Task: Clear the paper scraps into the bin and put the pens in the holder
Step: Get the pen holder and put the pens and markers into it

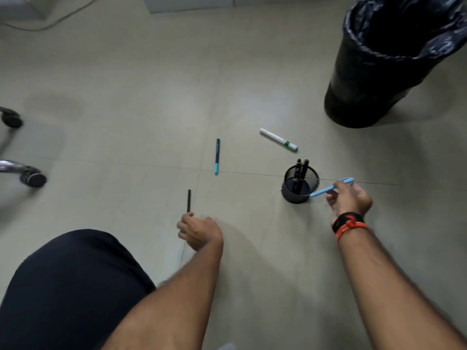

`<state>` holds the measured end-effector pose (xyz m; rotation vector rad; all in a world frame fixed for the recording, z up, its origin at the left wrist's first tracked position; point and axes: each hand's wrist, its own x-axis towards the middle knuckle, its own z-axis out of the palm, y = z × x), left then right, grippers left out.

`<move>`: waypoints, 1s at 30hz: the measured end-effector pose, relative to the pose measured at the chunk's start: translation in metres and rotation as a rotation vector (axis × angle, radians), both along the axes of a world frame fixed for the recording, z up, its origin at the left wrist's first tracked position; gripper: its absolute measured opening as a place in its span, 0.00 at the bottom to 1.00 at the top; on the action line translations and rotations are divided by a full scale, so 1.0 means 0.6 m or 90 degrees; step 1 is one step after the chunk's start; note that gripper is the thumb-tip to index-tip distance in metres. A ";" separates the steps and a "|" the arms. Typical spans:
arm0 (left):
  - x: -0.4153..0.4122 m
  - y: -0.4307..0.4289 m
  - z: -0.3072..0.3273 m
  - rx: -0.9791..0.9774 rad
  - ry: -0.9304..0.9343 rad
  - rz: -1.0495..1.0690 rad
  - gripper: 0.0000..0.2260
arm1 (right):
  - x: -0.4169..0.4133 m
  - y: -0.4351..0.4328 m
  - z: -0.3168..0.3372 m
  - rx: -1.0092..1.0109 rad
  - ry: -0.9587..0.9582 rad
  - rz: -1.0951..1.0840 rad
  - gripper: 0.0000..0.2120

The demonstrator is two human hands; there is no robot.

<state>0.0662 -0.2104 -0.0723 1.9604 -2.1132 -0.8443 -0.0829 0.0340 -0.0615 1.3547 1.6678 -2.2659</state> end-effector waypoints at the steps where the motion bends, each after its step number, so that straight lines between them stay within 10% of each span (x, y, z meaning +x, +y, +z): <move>1: 0.005 -0.018 -0.003 -0.002 -0.016 0.043 0.21 | -0.005 -0.006 0.010 -0.009 0.008 -0.010 0.28; 13: 0.008 -0.048 -0.002 0.086 0.046 0.094 0.07 | -0.039 -0.072 0.107 0.038 0.196 0.095 0.22; 20: -0.098 0.023 0.104 0.032 0.327 -0.304 0.02 | -0.034 -0.069 0.084 0.382 0.238 0.252 0.18; 30: -0.193 0.063 0.157 0.091 0.181 -0.628 0.13 | 0.010 -0.056 0.037 0.547 0.188 0.381 0.15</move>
